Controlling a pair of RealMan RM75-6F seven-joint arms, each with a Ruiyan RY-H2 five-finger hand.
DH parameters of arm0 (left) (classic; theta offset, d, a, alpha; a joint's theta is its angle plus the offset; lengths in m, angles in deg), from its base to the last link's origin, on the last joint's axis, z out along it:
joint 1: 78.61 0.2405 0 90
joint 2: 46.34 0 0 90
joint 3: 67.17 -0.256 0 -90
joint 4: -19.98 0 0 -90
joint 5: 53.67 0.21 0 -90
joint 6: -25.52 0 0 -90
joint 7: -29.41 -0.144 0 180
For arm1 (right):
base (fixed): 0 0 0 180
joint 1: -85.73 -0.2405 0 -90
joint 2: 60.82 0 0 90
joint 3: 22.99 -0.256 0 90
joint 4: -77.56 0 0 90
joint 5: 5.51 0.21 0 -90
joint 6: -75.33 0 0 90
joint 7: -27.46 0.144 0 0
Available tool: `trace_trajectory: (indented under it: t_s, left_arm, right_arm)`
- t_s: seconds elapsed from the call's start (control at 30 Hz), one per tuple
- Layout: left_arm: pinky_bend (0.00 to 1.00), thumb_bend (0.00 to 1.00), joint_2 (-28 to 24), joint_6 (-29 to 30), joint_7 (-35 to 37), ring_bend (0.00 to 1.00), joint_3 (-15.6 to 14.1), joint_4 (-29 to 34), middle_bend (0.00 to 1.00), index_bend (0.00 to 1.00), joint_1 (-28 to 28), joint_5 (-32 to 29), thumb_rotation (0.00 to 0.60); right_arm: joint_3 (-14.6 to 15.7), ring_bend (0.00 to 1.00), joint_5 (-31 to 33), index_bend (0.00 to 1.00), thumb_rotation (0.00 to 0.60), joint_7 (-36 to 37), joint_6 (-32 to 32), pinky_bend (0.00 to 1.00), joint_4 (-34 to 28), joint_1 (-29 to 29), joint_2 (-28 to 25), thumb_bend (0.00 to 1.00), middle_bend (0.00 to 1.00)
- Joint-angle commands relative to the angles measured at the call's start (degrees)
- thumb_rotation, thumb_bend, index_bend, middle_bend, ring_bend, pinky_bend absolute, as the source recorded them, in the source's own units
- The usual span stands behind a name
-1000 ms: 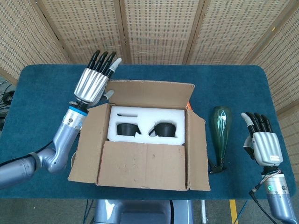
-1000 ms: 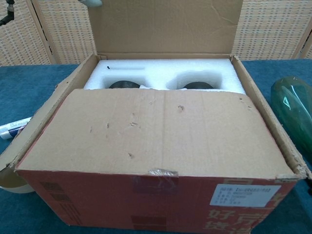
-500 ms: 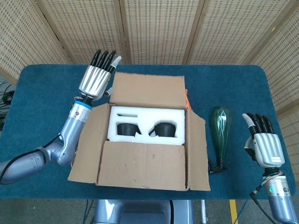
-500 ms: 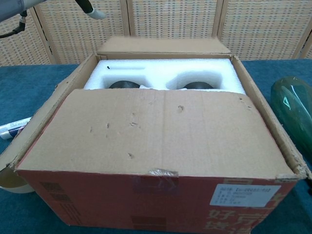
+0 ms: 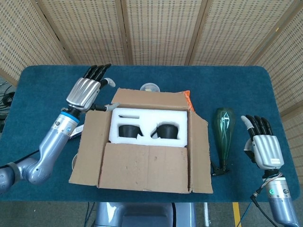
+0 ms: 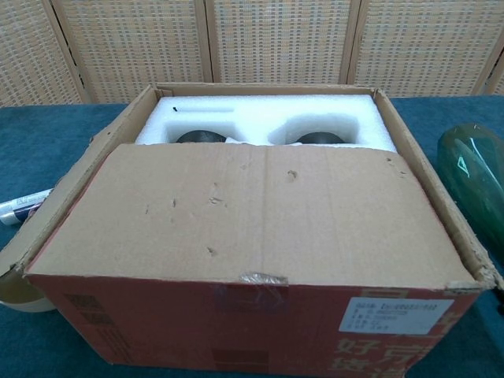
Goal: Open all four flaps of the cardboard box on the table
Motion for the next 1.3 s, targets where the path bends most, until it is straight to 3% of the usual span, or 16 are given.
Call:
trace_trajectory:
  t_s: [0.03, 0.4, 0.93, 1.3]
  left_arm:
    - [0.00, 0.18, -2.44, -1.79, 2.44, 0.00, -1.15, 2.87, 0.00, 0.41, 1.63, 0.58, 0.209]
    - [0.00, 0.16, -2.76, -4.71, 7.21, 0.00, -6.88, 7.35, 0.01, 0.42, 4.17, 5.39, 0.098]
    - [0.00, 0.11, -1.06, -6.14, 7.99, 0.00, -9.39, 9.24, 0.01, 0.44, 2.71, 5.70, 0.073]
    - [0.00, 0.09, -1.70, -6.16, 3.68, 0.00, -12.20, 10.92, 0.01, 0.48, 1.67, 6.10, 0.075]
  right_arm:
    - [0.03, 0.00, -0.05, 0.06, 0.600, -0.04, 0.08, 0.00, -0.08, 0.04, 0.03, 0.97, 0.09]
    - [0.23, 0.00, -0.36, 0.06, 0.600, 0.50, 0.83, 0.00, -0.31, 0.71, -0.46, 0.97, 0.09]
    - [0.27, 0.00, -0.29, 0.06, 0.600, 2.25, 1.36, 0.00, 0.38, 1.52, -0.92, 0.97, 0.09]
    - [0.11, 0.00, -0.28, 0.06, 0.600, 3.29, 1.50, 0.00, 0.87, 1.77, -1.05, 0.97, 0.09]
